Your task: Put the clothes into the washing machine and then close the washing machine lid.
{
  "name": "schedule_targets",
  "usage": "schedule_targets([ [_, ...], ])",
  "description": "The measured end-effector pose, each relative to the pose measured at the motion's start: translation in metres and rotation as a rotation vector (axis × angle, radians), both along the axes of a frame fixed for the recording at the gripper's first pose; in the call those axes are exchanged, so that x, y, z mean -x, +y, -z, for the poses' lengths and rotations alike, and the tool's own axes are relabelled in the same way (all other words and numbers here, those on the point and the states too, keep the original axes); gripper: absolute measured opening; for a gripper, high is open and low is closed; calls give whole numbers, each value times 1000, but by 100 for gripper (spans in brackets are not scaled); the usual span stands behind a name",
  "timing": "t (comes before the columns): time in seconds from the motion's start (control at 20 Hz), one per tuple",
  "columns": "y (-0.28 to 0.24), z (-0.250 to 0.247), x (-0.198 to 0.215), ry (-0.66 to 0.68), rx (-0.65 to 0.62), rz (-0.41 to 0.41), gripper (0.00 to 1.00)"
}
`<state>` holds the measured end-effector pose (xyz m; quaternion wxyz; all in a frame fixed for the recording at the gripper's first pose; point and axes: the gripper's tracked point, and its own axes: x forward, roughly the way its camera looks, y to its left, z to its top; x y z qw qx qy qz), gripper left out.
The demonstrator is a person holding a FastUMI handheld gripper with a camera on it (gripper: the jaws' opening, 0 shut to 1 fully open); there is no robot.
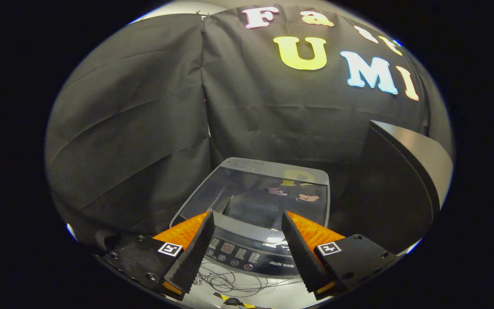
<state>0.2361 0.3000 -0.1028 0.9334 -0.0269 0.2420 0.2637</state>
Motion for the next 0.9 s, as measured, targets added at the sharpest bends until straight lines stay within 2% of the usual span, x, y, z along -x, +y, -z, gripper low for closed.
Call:
schedule_targets([
  [0.1,-33,-10,30,-52,-10,-37,98],
  [0.3,-114,-27,79,-187,-64,-57,97],
  [0.5,-203,-47,110,-354,-76,7,98],
  [0.75,-294,-58,137,-376,-150,131,98],
  [0.9,-343,-93,161,-494,-173,168,97],
])
